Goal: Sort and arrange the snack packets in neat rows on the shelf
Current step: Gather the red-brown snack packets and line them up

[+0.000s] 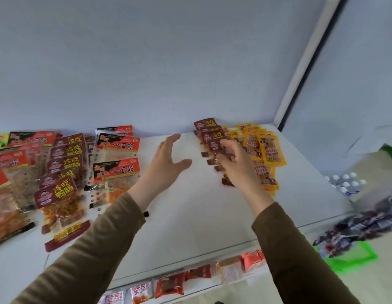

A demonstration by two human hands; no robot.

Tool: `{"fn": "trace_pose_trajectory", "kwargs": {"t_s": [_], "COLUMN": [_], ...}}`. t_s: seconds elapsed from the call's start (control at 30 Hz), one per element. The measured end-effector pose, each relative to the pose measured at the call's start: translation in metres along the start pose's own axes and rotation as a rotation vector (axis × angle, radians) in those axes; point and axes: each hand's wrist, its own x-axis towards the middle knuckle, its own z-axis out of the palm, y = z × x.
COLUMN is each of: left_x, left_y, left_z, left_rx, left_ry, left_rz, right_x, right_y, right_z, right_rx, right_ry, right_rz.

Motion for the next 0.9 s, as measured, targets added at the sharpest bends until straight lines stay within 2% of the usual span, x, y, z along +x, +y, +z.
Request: {"fn": "trace_pose_trajectory", "kwargs": {"t_s": [0.07, 0.2, 0.27, 0.43, 0.57, 0.7, 0.9], "left_x": [0.015, 0.047, 0.064, 0.104, 0.150, 0.129, 0.130], "left_y": [0.007, 0.019, 0.025, 0.027, -0.019, 0.035, 0.036], "left_z": [0.018, 0.051, 0.066, 0.096, 0.112, 0.110, 0.104], "left_rx": [-0.005, 0.048, 0.020, -0.077, -0.143, -0.348, -0.659], "left_ry": [-0.018, -0.019, -0.016, 0.016, 0.099, 0.165, 0.164], "left_rz": [-0.057, -0.162, -0.232, -0.313, -0.368, -0.393, -0.449], "right_x": [0.014, 0.040, 0.051, 0.066, 0.077, 0.084, 0.089], "right_y": [0.019, 0.047, 0.057, 0.068, 0.069, 0.071, 0.071], "right_z": [-0.025, -0.050, -0.051, -0.048, -0.041, -0.041, -0.040], "right_rx": [-0.226, -0.841, -0.975, -0.958, -0.895, -0.835, -0.680], "right_ry": [-0.009, -0.092, -0.164, -0.232, -0.309, -0.394, -0.350], "right_rz": [0.008, -0.043, -0.051, -0.175, -0.241, -0.293, -0.308]}}
